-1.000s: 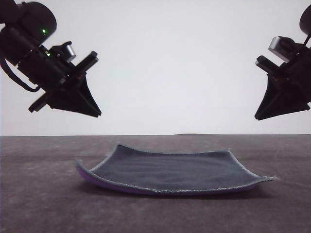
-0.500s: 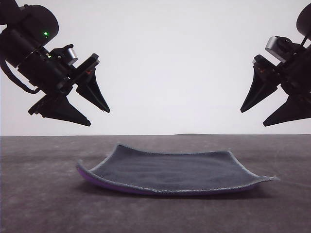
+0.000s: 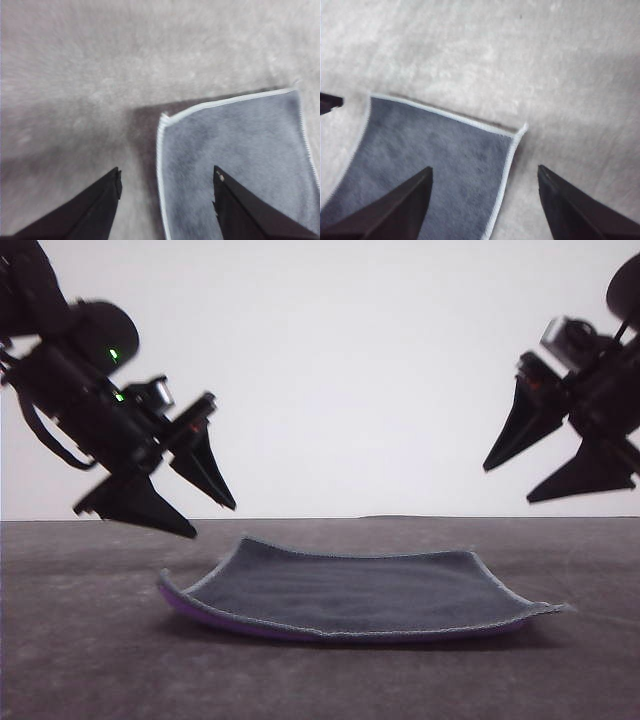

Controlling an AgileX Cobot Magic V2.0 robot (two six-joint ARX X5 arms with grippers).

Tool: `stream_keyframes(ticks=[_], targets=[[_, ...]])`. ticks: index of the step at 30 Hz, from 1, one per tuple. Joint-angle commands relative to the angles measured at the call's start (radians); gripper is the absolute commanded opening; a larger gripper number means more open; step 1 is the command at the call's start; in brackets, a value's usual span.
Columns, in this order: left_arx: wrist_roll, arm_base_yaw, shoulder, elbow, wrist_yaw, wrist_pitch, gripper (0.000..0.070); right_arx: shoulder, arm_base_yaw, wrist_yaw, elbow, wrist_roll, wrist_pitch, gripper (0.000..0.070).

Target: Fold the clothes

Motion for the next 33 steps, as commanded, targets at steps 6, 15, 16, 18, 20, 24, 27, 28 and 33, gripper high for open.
stream_keyframes(ticks=[6, 15, 16, 18, 20, 24, 27, 28, 33], targets=[[0.005, -0.013, 0.176, 0.173, 0.074, -0.05, 0.0355, 0.12, 0.011, -0.024, 0.012, 0.018, 0.059, 0.0419], [0.015, -0.043, 0.261, 0.237, 0.113, -0.073, 0.0355, 0.259, 0.026, -0.083, 0.018, 0.086, 0.19, 0.0419], [0.017, -0.047, 0.261, 0.237, 0.113, -0.075, 0.0355, 0.272, 0.031, -0.088, 0.018, 0.094, 0.206, 0.0419], [0.017, -0.052, 0.26, 0.237, 0.115, -0.074, 0.0355, 0.294, 0.041, -0.091, 0.018, 0.112, 0.232, 0.0418], [0.017, -0.053, 0.26, 0.237, 0.116, -0.076, 0.0355, 0.311, 0.051, -0.092, 0.018, 0.117, 0.251, 0.0418], [0.023, -0.055, 0.26, 0.237, 0.116, -0.077, 0.0354, 0.324, 0.069, -0.087, 0.02, 0.126, 0.278, 0.0351], [0.023, -0.055, 0.26, 0.237, 0.114, -0.077, 0.034, 0.324, 0.075, -0.076, 0.025, 0.122, 0.279, 0.0219], [0.024, -0.055, 0.26, 0.237, 0.113, -0.077, 0.0304, 0.324, 0.076, -0.076, 0.029, 0.122, 0.279, 0.0165], [0.041, -0.054, 0.26, 0.237, 0.113, -0.078, 0.0005, 0.324, 0.075, -0.077, 0.048, 0.115, 0.271, 0.0]])
